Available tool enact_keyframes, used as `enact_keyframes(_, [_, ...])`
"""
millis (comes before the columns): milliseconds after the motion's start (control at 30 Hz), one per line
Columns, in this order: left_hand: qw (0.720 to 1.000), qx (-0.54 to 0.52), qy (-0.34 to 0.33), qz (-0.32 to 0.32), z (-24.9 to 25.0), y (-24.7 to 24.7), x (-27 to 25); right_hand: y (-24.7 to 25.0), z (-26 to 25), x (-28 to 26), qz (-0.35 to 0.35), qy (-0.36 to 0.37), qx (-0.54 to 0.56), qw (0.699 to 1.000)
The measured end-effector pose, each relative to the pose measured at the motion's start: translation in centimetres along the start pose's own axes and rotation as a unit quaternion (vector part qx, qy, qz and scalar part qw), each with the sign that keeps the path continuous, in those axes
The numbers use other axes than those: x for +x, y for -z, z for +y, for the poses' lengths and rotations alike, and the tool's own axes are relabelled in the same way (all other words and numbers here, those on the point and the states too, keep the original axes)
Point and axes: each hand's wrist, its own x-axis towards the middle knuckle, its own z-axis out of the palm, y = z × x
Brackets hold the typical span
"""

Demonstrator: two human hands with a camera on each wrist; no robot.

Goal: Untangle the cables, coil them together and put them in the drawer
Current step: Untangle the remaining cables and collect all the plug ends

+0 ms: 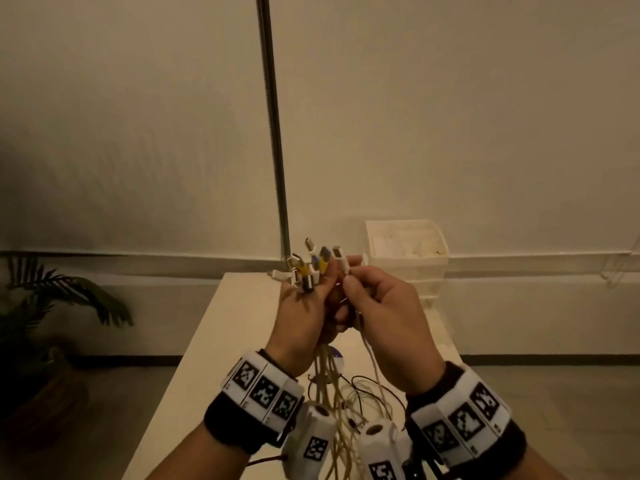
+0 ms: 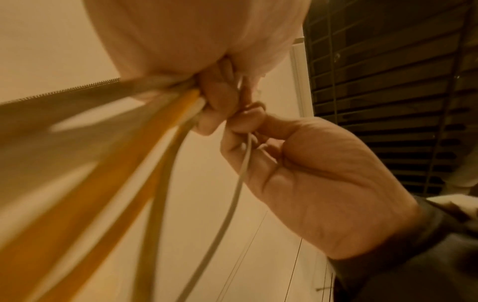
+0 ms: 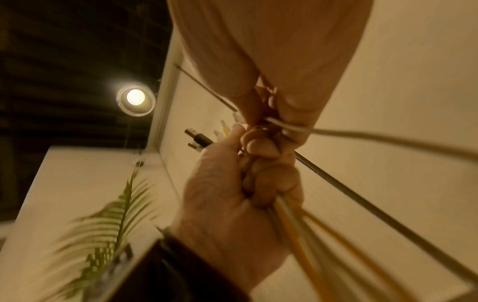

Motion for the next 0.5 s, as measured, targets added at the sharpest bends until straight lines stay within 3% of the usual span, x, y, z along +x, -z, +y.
enact_keyframes(133, [1.000,-0.017,-0.017,-0.001,0.4,-0.4,-0.7,-0.4,-0.3,-0.5,0.026,0.009,-0.028,0.999])
enact_keyframes(367, [0.998,0.059,-0.004,0.011,0.0,-0.1,-0.5,-0.8,0.5,-0.7,0.062,0.052,-0.072,0.994])
enact_keyframes(500, [0.995,0.089,-0.038,0.016,0.4,0.3,-0.7,-1.5,0.7,-0.3,0.092,0.089,-0.106,0.986])
